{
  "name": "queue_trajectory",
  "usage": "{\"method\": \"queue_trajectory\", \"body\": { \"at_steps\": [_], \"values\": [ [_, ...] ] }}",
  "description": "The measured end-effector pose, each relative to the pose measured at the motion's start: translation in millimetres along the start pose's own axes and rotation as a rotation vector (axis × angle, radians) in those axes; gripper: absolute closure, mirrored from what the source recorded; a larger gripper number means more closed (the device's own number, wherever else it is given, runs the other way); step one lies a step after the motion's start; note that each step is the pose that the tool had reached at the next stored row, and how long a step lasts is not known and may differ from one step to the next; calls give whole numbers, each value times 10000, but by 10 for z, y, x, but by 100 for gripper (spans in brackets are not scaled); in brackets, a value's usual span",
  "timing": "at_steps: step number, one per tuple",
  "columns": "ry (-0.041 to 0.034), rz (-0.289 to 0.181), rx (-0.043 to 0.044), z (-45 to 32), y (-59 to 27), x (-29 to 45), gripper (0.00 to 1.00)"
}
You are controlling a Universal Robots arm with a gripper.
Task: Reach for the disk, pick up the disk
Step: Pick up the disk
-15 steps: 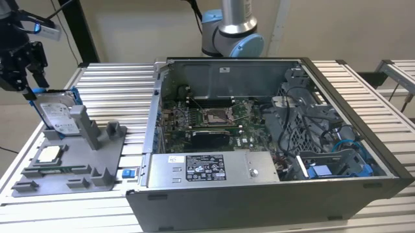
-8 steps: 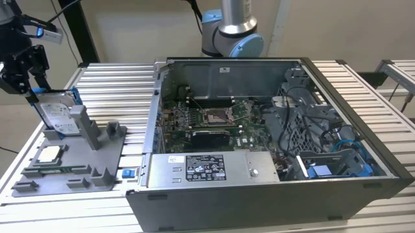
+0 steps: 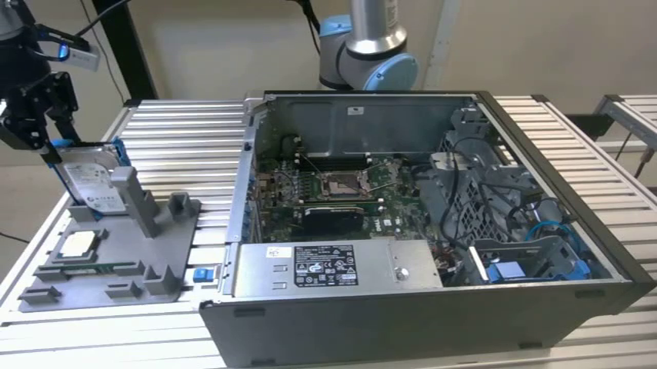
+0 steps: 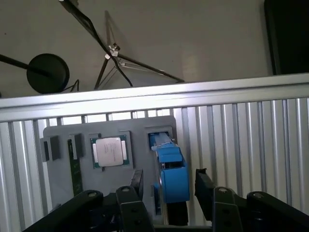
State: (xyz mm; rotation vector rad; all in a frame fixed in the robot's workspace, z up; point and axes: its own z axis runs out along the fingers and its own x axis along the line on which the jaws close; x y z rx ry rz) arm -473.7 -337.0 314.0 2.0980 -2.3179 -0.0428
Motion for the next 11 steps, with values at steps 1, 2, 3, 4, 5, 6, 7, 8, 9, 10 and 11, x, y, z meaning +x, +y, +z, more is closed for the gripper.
{"method": "queue_trajectory", "body": {
  "at_steps": [1,2,3,4,5,6,7,8,9,10,11],
  "values": [
    [-1,0,1,2,0,0,0],
    [-2,0,3,7,-1,0,0],
    [-2,0,4,14,-1,0,0],
    [-1,0,2,21,-1,0,0],
    [0,0,1,30,-1,0,0],
    [-1,0,1,42,-1,0,0],
    [-1,0,2,57,-2,0,0],
    [0,0,1,71,-2,0,0],
    [-1,-2,1,85,-3,0,0],
    [0,-7,1,101,-3,1,0],
    [0,-12,1,116,-3,1,0]
  ]
}}
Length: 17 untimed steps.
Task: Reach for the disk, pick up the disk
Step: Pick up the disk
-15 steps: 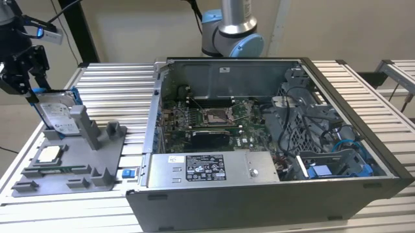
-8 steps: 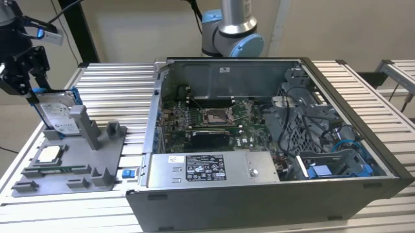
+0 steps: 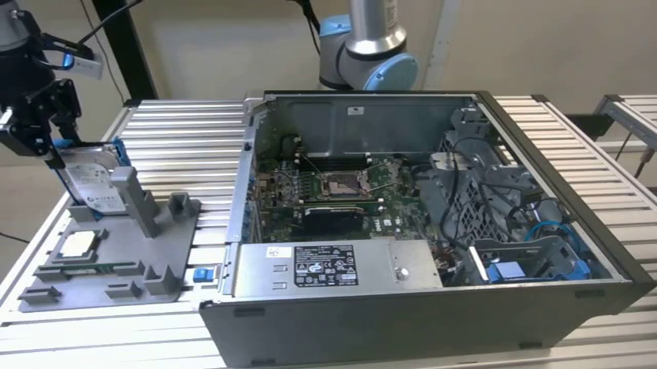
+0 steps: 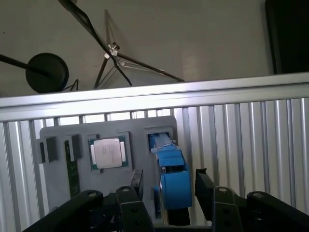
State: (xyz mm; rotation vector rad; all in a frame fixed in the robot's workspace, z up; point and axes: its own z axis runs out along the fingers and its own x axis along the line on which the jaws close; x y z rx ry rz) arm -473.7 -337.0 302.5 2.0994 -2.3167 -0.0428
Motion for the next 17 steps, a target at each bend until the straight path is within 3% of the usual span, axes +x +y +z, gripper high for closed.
{"method": "queue_trajectory", "body": {
  "at_steps": [5,17],
  "values": [
    [-3,-35,0,65,-2,0,0],
    [-6,-42,6,107,-4,1,0]
  ]
}}
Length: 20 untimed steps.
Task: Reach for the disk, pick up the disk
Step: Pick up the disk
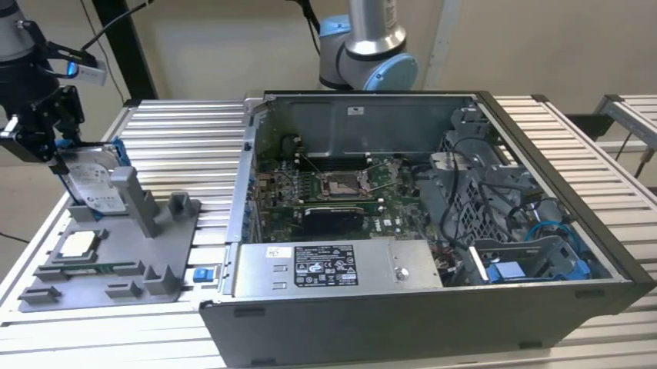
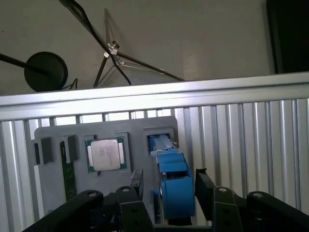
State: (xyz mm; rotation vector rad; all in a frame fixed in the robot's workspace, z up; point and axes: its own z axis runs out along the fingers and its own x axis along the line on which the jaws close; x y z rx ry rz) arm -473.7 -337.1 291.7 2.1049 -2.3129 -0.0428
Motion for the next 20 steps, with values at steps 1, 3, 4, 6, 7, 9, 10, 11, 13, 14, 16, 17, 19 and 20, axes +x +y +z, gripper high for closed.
{"method": "queue_trajectory", "body": {
  "at_steps": [1,3,4,6,7,9,10,11,13,14,16,17,19,20],
  "values": [
    [-1,0,2,9,0,0,0],
    [-3,-1,1,23,-1,0,0],
    [-4,-1,1,30,-1,0,0],
    [-5,-2,2,46,-1,0,0],
    [-6,-2,2,52,-1,0,0],
    [-8,-2,0,53,-1,0,0],
    [-8,-3,-1,53,-1,0,0],
    [-9,-4,0,53,-2,0,0],
    [-9,-4,2,55,-2,0,0],
    [-11,-5,5,60,-2,0,0],
    [-11,-5,4,78,-2,0,0],
    [-10,-6,3,92,-3,1,0],
    [-10,-6,4,125,-4,1,0],
    [-12,-6,10,144,-4,1,0]
  ]
}}
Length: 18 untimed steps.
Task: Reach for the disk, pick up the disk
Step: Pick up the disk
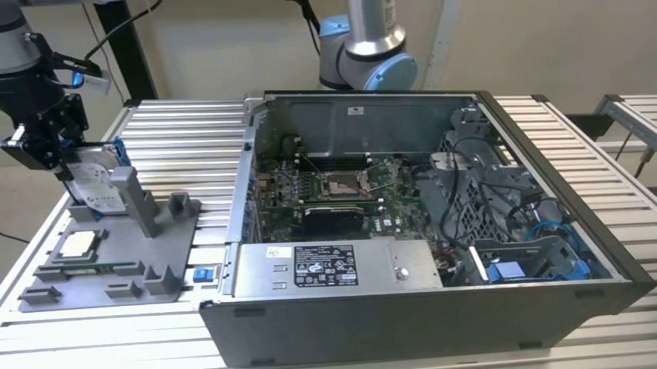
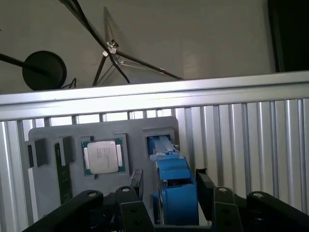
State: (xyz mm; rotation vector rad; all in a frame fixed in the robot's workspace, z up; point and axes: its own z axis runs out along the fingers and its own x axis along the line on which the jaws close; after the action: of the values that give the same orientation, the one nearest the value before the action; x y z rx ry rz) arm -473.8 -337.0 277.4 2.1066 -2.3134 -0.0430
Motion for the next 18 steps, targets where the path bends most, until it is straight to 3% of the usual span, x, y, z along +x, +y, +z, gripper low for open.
{"method": "queue_trajectory", "body": {
  "at_steps": [10,18],
  "values": [
    [-96,-95,51,87,5,1,0],
    [-135,-192,54,110,-4,1,0]
  ]
}}
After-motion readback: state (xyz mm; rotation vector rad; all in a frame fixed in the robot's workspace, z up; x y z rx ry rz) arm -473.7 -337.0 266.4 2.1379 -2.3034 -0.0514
